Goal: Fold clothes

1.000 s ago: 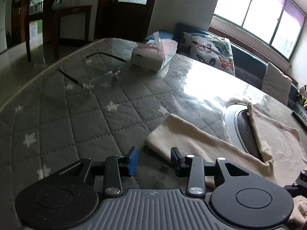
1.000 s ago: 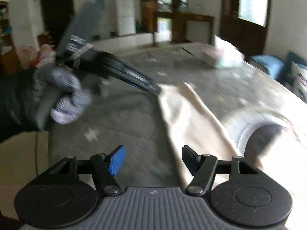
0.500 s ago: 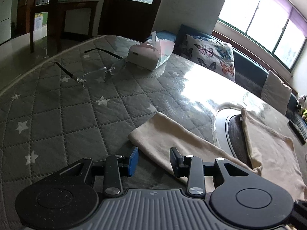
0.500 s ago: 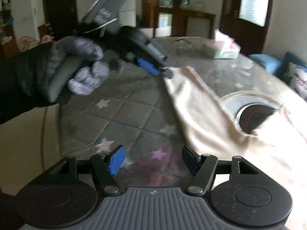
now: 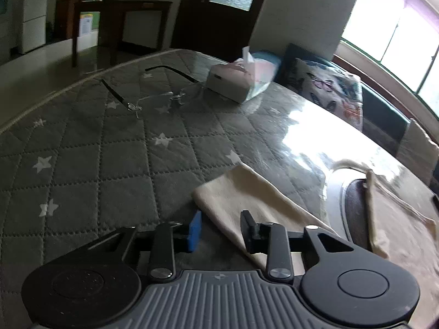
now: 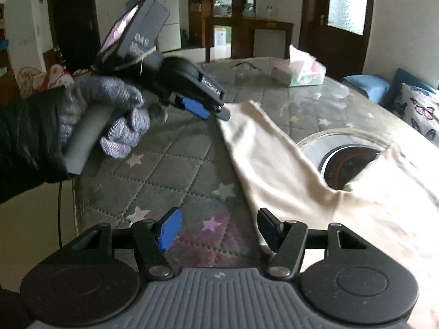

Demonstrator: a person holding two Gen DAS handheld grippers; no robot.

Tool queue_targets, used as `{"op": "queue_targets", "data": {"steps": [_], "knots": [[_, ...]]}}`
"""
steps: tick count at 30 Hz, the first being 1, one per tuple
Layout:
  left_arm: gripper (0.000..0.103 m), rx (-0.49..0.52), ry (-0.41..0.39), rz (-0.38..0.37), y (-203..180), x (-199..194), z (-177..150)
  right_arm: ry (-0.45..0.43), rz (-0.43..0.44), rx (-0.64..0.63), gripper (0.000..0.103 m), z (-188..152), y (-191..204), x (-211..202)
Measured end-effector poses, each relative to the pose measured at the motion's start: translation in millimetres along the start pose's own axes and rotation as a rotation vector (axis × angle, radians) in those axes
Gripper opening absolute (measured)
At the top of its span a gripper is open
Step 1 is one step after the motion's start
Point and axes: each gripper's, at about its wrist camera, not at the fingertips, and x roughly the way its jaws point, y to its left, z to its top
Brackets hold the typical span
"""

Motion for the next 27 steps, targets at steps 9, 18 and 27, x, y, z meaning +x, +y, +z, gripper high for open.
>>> {"op": "queue_targets", "data": {"steps": [9,18,27], "knots": [[0.002,0.084,-0.068,-0.124,-35,-27,12,-0.077,-0.077,0.112,0.049,-8,-29,-45],[0.002,0.385,-0.137,-0.462,-141,-91,-13,-0.155,-0.19,0.365,0.041,-42,-92,-97],[0.003,0.682,0.057,-0.615,-218,-80,-96,-0.214,-0.272,0.628,0.034,-94,-152,-143]]}}
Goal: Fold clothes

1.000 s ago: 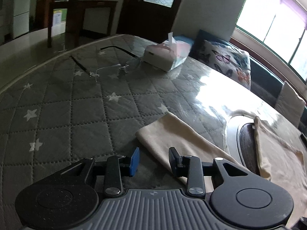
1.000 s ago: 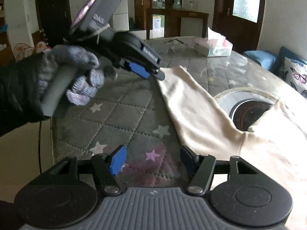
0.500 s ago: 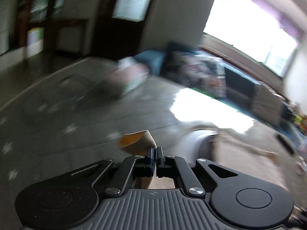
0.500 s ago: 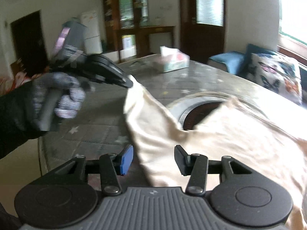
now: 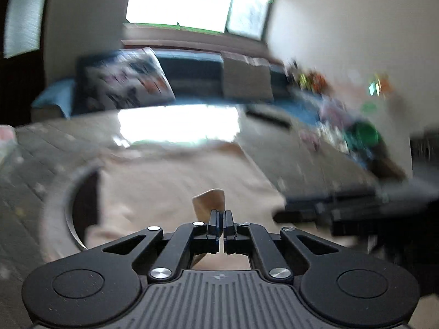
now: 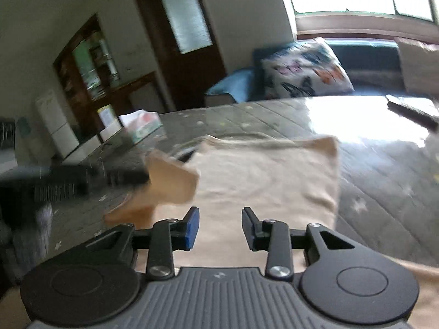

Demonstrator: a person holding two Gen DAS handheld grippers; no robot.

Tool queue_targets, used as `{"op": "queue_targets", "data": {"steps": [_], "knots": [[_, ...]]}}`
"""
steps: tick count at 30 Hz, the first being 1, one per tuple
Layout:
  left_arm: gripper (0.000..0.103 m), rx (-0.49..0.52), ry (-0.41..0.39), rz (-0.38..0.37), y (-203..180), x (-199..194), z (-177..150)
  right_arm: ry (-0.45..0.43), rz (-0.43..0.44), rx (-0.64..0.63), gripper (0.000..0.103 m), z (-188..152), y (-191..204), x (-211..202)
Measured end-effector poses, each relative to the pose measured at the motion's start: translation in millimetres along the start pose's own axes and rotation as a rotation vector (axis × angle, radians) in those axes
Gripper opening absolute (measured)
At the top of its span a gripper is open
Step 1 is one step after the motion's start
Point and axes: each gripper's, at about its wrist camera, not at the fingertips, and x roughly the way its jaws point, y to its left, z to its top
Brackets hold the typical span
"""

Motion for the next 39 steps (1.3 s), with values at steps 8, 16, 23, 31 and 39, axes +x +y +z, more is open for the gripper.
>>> {"op": "queue_targets", "data": {"steps": [8,16,23,31,39], "knots": [[0.037,0.097,0.045,0.031,-14,0,-20,0.056,0.051,0.084,0.033,-16,-17,12],[0.051,0.023,0.001,0.225,34,-41,-43,0.15,0.046,0.036,0.034,-29,1,38],[0.057,-0.041,0.056,0.29,61,-48,-72,0.183,0.019,0.01,0.025,-33,13,46],[0.065,-0.059,0.051,0.279,66,-46,-80,0.097,-0.025,-0.045,0.001,1,28,29],[0.069,-0.064,0.043,0.272,68,-47,-83,0.088,-0.06,-0.104,0.018,22,43,25]]}}
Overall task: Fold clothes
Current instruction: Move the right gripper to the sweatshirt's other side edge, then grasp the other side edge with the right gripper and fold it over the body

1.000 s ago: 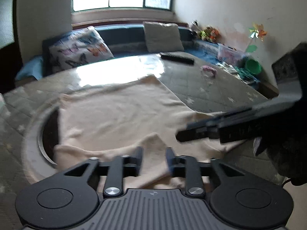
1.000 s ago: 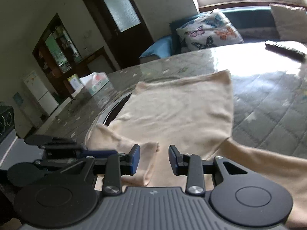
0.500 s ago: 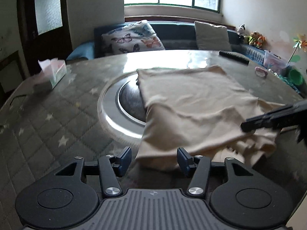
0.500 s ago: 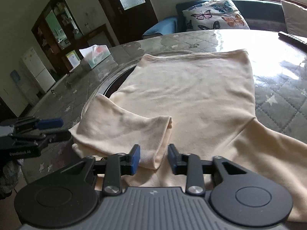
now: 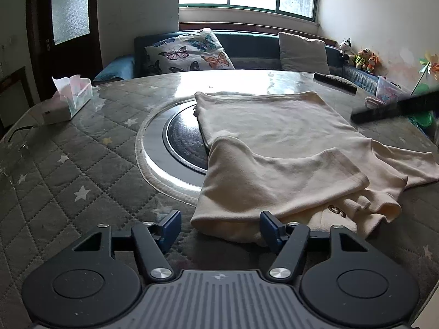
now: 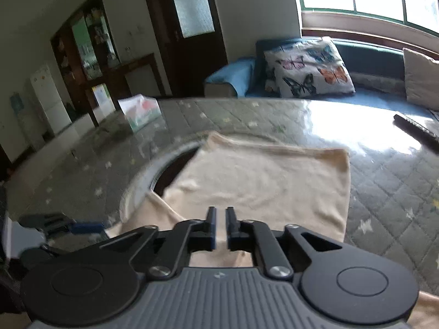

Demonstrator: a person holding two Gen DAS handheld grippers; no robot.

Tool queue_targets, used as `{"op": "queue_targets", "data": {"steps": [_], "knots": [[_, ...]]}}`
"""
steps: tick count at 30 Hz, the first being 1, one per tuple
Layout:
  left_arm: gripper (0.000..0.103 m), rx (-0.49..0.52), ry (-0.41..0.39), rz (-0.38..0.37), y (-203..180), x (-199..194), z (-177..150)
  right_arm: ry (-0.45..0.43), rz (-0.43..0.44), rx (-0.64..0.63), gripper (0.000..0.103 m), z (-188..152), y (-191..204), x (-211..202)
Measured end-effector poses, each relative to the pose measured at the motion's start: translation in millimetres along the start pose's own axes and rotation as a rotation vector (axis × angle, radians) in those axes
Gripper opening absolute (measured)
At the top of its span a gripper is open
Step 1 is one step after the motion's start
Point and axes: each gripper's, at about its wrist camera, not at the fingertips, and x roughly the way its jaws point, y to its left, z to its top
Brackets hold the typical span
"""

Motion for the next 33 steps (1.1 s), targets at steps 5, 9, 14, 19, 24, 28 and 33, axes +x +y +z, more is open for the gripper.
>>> {"op": "queue_targets", "data": {"steps": [5,9,14,19,24,28,33], "knots": [[0.072,0.0,0.002,0.006,2,0,-1,0.067,-0.033,0.05,0.033,-26,-12,26],[0.072,-0.003,0.004,0.014,1,2,0,0.108,-0.021,0.094,0.033,-39,-18,38],[0.073,0.012,0.002,0.032,-4,6,0,0.105,-0.014,0.054,0.004,-41,-7,35],[0.073,0.03,-0.002,0.049,-7,8,0,0.013,0.0,-0.016,0.003,-11,7,10],[0.073,0.05,-0.012,0.063,-11,9,-1,-0.113,-0.006,-0.129,0.003,29,30,-24],[0.072,0.067,-0.017,0.069,-13,9,-1,-0.185,-0.017,-0.182,0.003,53,40,-44],[0.064,0.078,-0.019,0.08,-15,7,-3,-0.213,-0.049,-0.198,0.003,58,37,-53]]}}
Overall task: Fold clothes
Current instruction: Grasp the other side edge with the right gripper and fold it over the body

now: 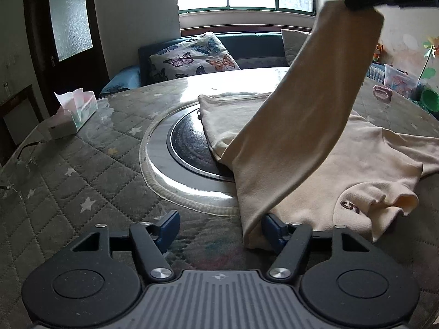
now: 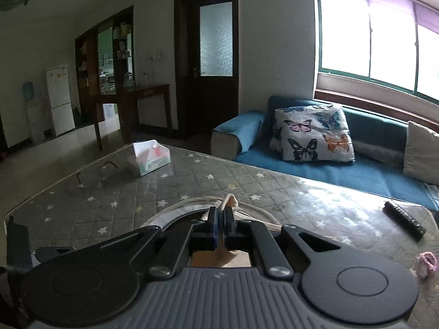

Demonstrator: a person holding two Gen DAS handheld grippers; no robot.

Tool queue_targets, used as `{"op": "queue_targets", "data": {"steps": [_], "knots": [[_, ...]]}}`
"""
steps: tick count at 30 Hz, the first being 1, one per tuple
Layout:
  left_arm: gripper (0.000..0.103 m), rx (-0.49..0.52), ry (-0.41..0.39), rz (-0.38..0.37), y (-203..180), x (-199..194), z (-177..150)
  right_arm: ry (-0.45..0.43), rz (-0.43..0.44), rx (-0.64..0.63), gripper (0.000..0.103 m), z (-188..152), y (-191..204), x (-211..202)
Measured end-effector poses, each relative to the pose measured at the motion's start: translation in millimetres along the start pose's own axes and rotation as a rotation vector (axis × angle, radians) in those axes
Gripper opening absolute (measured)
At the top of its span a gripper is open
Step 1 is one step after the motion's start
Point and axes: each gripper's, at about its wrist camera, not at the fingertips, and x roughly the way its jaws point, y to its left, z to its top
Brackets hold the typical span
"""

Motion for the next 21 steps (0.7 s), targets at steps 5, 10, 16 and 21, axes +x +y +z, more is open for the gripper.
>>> {"op": "queue_targets", "data": {"steps": [5,10,16,21], "knots": [[0.06,0.024,-0.002,0.002,-2,-4,-3,0.086,-0.071,0.029,0.003,-34,-18,13],[0.06,0.037,0.009,-0.018,2,-11,-2,0.231,-0.116,0.105,0.007,-88,-39,36],[0.062,0.074,0.0,-0.03,7,-26,7,0.229,-0.144,0.135,0.008,-110,-48,32],[0.057,0.056,-0.032,-0.045,10,-26,29,0.208,-0.076,0.13,0.009,-107,-45,39]]}}
